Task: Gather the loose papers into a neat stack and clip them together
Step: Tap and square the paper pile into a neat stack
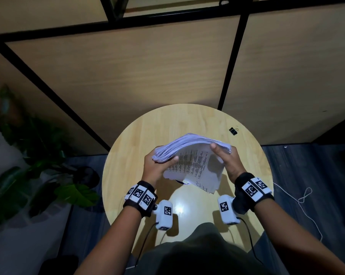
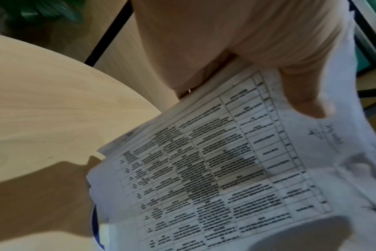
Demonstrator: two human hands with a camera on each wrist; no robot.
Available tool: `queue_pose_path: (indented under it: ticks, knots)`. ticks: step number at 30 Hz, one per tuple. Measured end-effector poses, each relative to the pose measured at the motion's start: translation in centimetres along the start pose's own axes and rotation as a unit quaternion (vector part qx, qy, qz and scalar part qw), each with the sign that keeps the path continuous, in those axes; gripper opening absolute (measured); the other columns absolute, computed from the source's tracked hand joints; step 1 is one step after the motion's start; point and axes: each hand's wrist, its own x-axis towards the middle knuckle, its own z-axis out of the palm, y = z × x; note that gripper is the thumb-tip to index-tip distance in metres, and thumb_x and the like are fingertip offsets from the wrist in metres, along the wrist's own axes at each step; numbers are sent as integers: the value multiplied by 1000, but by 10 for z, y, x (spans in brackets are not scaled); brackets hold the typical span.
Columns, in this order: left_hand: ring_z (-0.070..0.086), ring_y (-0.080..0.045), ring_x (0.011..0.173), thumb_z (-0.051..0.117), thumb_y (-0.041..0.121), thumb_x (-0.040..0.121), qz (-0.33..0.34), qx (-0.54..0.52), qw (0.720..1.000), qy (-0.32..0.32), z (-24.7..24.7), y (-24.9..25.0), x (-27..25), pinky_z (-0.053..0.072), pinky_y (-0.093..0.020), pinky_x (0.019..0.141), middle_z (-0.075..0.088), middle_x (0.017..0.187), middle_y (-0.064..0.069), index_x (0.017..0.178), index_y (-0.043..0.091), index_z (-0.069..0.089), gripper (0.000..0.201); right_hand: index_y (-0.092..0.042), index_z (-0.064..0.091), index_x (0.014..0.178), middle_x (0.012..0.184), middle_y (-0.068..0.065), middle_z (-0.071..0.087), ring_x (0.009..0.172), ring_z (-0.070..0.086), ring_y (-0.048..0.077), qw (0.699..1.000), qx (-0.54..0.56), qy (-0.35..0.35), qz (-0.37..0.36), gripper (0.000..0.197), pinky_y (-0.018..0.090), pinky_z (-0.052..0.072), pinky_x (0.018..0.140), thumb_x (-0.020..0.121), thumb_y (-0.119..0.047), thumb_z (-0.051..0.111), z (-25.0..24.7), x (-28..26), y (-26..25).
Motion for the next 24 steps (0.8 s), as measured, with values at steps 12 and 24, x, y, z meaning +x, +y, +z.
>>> queue_pose_path:
  ticks: [12,24]
  knots:
    - [65,-22,84,68,63,71,61,-35,995,66,14,11,-2,52,-42,84,69,86,1,87,25,67,41,-13,64,76,74,10,62,64,59,20,997,71,34,24,36,29,44,66,85,-47,57,6,4,-5]
    - [53,-19,66,60,43,79,28,-35,979,199,25,14,14,42,-33,65,52,66,-1,68,12,59,33,17,58,94,84,16,64,72,63,22,997,70,18,-25,65,25,49,69,78,-45,64,5,2,-3]
